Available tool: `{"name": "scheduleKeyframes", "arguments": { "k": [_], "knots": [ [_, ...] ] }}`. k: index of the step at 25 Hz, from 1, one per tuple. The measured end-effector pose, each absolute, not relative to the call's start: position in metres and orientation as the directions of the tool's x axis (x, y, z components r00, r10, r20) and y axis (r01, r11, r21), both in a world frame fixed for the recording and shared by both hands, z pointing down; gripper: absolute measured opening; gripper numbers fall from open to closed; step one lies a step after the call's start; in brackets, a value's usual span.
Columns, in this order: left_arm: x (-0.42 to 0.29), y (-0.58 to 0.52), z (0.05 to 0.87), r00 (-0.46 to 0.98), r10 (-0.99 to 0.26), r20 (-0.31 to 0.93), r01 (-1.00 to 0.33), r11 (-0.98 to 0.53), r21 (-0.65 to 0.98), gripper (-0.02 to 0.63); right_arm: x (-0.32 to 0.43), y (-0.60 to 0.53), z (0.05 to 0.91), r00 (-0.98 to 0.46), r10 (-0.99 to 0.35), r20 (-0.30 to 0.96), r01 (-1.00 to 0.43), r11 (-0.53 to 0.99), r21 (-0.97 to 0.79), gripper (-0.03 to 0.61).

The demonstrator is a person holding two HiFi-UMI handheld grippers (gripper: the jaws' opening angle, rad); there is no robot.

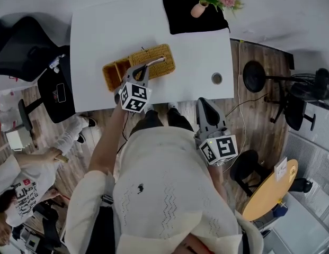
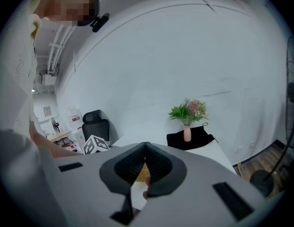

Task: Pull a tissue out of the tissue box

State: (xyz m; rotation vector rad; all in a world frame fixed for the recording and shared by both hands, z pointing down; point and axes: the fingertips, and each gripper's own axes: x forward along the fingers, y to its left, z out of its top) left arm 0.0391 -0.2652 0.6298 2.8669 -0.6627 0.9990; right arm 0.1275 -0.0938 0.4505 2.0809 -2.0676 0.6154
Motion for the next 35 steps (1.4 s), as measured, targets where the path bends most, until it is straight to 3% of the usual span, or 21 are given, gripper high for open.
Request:
{"name": "scheduleKeyframes", "arguments": {
  "k": [35],
  "knots": [
    [0.032, -0.248, 0.594, 0.667, -0.513, 0.541, -0.523, -0.839, -0.151, 0.012, 0.138, -0.083, 0.449, -0.155, -0.92, 0.361, -0.974, 0.08, -0.213, 0.002]
  ]
}}
